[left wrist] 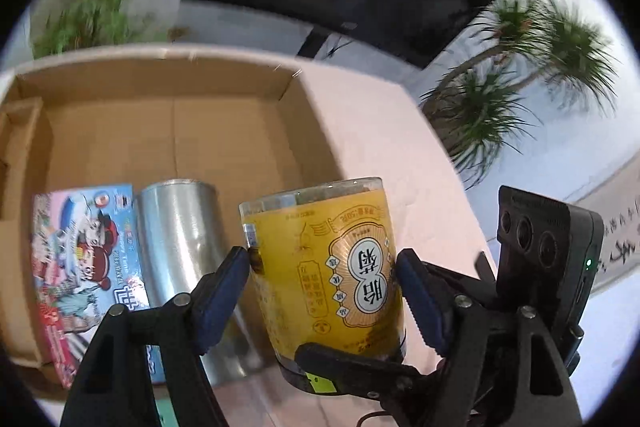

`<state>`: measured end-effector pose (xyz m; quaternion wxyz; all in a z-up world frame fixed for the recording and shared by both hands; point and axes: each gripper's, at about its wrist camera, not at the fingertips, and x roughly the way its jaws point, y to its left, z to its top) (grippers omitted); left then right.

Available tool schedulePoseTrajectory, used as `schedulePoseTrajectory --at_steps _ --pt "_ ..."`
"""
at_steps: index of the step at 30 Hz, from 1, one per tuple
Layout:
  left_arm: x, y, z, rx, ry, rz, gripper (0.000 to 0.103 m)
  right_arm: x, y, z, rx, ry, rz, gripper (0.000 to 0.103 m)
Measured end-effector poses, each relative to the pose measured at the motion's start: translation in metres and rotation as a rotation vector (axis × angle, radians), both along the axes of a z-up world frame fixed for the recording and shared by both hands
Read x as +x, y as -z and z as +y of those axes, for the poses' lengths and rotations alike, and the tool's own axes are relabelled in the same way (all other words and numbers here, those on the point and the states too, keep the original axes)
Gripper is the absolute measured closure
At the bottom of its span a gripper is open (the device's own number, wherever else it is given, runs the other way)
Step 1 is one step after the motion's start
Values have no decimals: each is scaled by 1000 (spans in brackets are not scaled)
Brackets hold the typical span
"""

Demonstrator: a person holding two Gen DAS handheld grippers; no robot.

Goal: Organize rigid objects
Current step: 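Grasp the yellow-labelled jar with both tools and lift it, then set the yellow jar into the box beside the silver can, then grasp the white spray bottle with both tools and lift it upright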

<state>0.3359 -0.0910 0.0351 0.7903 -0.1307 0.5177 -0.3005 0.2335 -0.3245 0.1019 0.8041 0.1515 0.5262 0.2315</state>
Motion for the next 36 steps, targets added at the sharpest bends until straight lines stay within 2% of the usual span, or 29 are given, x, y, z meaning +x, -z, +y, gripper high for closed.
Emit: schedulePoseTrajectory --at_steps 2,4,5,8,12,15,19,21,23,24,25,26,28,30,32,34,36 --pt "9 25 -1 19 -8 63 32 9 23 -3 -28 9 67 18" --pt "10 43 -4 29 6 104 40 11 45 3 -83 35 116 16" --pt "7 45 -7 33 16 104 43 11 50 3 -98 33 128 17" --pt "0 42 -6 34 6 91 41 7 48 4 -95 16 117 16" --pt "-16 29 5 72 -20 22 44 12 44 21 -178 -2 92 11" --pt "-44 10 19 125 -37 -103 44 5 33 24 -219 5 69 10" --pt "-85 -6 33 118 -22 -186 40 -52 -14 -3 -175 42 -74 8" --pt "-106 -8 40 130 -30 -227 37 -94 -28 -28 -147 83 -147 2" --pt "-123 -5 43 163 -11 -265 37 -123 -26 -47 -186 125 -159 1" --pt "-128 -4 43 174 3 -273 37 -133 -12 -53 -215 146 -122 2" --pt "-132 -1 37 176 32 -279 37 -141 8 -57 -234 156 -57 10" --pt "-136 2 33 172 57 -281 37 -146 25 -57 -242 163 -12 24" --pt "-141 6 19 182 104 -278 37 -152 55 -58 -279 178 52 31" --pt "-145 8 7 179 159 -286 37 -154 74 -52 -320 183 62 36" --pt "-151 8 -6 188 213 -300 37 -154 84 -45 -337 174 66 56" --pt "-159 9 -15 178 270 -306 37 -164 83 -26 -400 89 7 56" --pt "-165 12 -26 157 352 -310 37 -174 82 -8 -376 -17 -9 57"
